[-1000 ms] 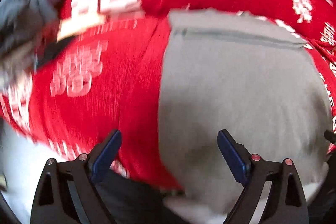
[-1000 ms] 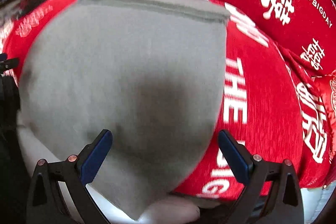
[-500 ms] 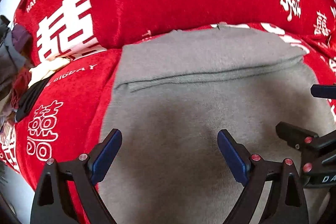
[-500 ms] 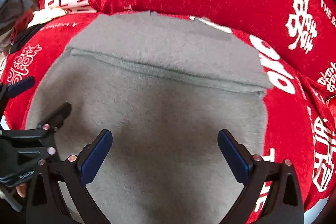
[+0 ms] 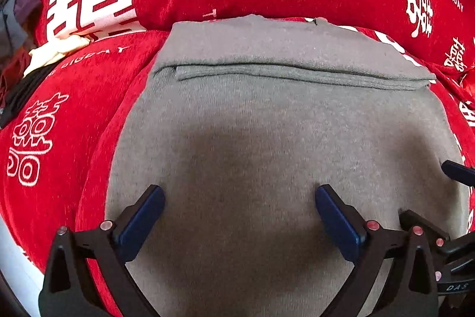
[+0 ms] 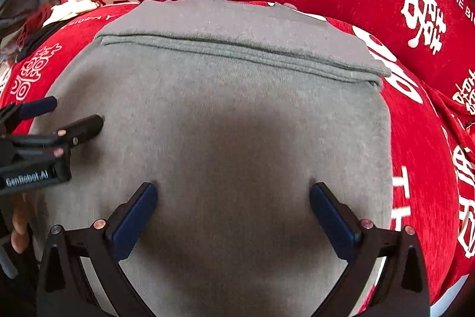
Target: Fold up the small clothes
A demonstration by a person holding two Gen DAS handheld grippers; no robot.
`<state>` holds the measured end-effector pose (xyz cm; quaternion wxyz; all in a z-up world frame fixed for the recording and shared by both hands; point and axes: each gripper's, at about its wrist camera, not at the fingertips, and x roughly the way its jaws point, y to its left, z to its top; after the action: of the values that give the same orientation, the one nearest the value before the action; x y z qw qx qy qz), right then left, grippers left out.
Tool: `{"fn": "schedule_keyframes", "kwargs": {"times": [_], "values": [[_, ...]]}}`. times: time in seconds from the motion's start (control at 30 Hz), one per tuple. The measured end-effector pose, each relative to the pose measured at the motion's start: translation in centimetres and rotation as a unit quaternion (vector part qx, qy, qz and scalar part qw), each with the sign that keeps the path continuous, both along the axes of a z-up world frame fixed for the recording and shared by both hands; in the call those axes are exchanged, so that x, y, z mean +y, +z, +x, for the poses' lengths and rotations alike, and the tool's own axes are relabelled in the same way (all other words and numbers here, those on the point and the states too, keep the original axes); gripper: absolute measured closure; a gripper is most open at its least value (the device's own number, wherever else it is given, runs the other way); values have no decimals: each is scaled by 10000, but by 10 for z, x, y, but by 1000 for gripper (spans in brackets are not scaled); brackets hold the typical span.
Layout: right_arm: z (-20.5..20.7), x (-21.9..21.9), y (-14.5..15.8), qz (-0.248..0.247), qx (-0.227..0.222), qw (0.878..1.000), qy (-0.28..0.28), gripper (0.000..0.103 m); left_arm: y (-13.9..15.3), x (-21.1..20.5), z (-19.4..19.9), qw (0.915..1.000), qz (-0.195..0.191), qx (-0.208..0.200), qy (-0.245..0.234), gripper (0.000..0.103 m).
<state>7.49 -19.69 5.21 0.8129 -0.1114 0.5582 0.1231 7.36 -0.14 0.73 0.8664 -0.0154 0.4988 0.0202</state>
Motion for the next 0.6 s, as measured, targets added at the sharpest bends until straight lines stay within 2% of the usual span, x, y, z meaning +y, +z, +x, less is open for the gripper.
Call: {"fn": "schedule_keyframes", "kwargs": {"times": [0.6], "values": [[-53,-13,3,-296,101,9992,241,1,-5,1,-59,9997,-174,170,-65,1]]}}
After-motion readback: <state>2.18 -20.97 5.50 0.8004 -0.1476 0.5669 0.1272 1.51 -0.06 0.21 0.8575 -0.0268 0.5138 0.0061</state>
